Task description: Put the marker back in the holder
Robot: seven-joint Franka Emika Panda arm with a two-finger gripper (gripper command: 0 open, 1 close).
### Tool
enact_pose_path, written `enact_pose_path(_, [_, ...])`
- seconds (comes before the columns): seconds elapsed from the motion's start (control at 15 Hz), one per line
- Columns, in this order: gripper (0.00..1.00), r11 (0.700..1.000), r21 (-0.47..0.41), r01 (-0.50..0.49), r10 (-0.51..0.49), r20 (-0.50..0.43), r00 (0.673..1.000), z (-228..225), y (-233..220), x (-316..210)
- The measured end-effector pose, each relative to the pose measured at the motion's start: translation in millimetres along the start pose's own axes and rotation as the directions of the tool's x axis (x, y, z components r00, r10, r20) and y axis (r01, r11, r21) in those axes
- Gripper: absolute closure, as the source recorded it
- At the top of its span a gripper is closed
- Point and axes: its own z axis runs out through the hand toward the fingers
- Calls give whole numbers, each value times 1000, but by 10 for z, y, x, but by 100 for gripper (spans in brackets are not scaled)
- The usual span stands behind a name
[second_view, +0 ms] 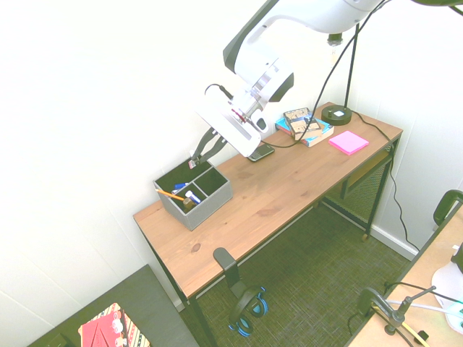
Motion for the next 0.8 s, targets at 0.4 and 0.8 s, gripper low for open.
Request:
enact_pose_path(0.4, [100, 998, -3, -61, 61, 13, 998, 155, 122, 363])
enact_pose_path(0.8, [0, 999, 6, -42, 42, 25, 999, 135, -74, 571])
